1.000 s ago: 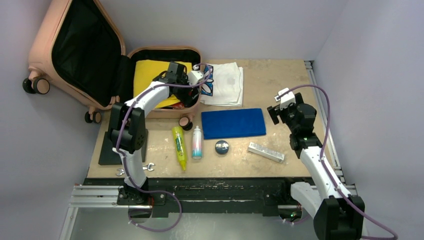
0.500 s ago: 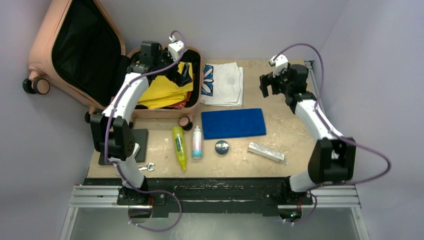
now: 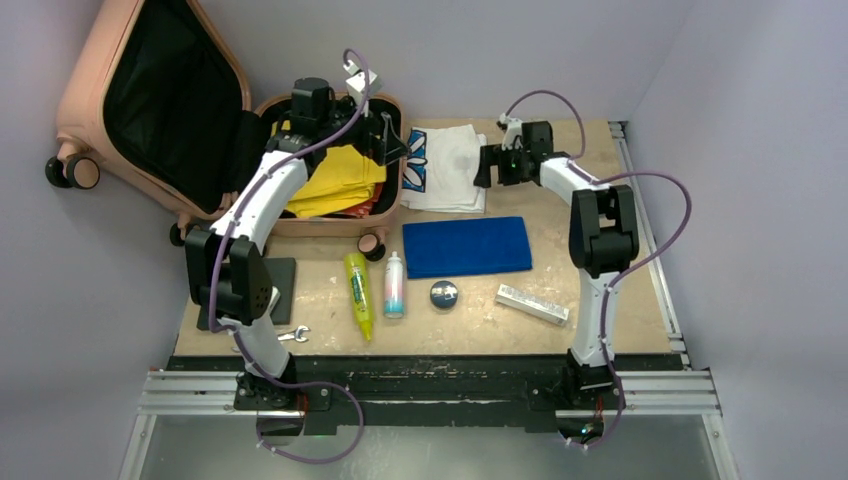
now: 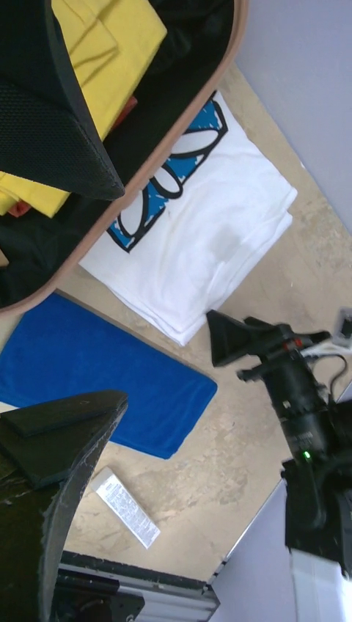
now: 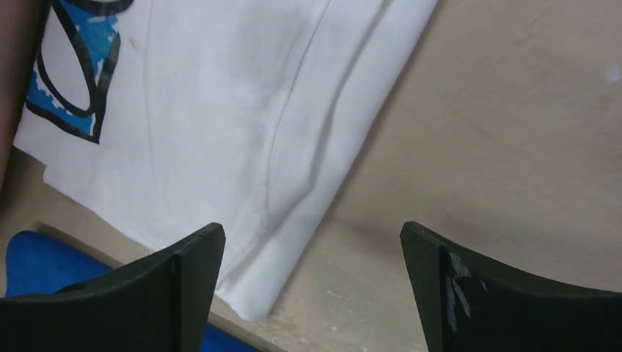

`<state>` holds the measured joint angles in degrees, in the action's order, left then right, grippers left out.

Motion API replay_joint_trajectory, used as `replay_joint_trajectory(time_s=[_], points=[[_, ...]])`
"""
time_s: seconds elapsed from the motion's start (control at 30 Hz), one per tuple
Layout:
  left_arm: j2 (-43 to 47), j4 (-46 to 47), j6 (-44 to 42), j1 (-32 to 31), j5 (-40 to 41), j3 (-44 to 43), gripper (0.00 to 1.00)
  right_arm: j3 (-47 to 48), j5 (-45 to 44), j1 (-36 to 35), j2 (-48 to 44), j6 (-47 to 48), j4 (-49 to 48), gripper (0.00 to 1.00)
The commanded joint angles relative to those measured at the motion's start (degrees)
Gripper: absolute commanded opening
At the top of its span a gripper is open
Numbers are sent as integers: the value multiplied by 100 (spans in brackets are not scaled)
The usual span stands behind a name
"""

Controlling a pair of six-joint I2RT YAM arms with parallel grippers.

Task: Pack the luggage
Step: Pick up the clothes at the center of the board.

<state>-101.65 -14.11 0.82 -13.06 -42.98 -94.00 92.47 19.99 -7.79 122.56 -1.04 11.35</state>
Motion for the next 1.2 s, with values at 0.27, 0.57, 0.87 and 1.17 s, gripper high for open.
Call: replay_joint_trajectory(time_s=[0.27, 0.57, 0.87, 1.17], points=[[317, 1200, 700, -261, -115, 395, 99, 367, 652, -238, 376, -923, 273, 91], [322, 1551, 1117, -513, -159, 526, 99, 273, 300, -308, 589, -1301, 212, 74], [-164, 2061, 1811, -827, -395, 523, 99, 232, -248, -240, 685, -1276, 194, 24], [-949, 2365, 2375, -1130, -77, 265, 99, 166, -639, 738, 321, -1030, 86, 2]])
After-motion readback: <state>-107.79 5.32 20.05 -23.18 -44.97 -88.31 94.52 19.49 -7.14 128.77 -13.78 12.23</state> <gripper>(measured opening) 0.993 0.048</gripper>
